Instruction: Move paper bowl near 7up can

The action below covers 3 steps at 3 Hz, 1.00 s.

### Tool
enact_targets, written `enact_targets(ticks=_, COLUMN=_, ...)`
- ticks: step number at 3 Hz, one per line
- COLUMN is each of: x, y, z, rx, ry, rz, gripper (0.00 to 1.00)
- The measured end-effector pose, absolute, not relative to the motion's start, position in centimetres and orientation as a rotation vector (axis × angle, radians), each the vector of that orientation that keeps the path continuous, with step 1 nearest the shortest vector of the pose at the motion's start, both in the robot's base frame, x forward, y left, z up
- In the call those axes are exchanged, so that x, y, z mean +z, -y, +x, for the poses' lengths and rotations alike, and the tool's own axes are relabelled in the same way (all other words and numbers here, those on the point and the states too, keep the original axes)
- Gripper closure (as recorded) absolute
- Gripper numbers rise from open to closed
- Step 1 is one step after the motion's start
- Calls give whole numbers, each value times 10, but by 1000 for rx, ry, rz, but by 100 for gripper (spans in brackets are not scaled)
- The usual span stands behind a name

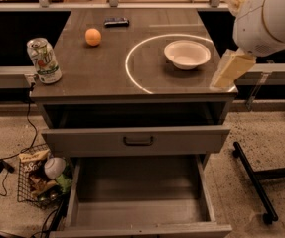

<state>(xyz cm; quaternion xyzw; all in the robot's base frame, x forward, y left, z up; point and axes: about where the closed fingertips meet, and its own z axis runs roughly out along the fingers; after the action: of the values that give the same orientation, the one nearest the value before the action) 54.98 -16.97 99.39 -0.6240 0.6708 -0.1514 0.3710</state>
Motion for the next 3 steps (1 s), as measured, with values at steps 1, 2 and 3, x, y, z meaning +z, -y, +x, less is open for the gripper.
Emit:
enact_targets(ticks=1, x=994, y=170, z=550, rx=-388, ry=-1720, rz=-1600, gripper=0)
enact_targets(ticks=2, x=983, y=169, z=560, rx=-438, ry=-1720, rz=-1605, gripper=0)
enact_targets(ticks=3, x=943, y=172, z=599, rx=-530, ry=-1651, rz=-1683, gripper=0)
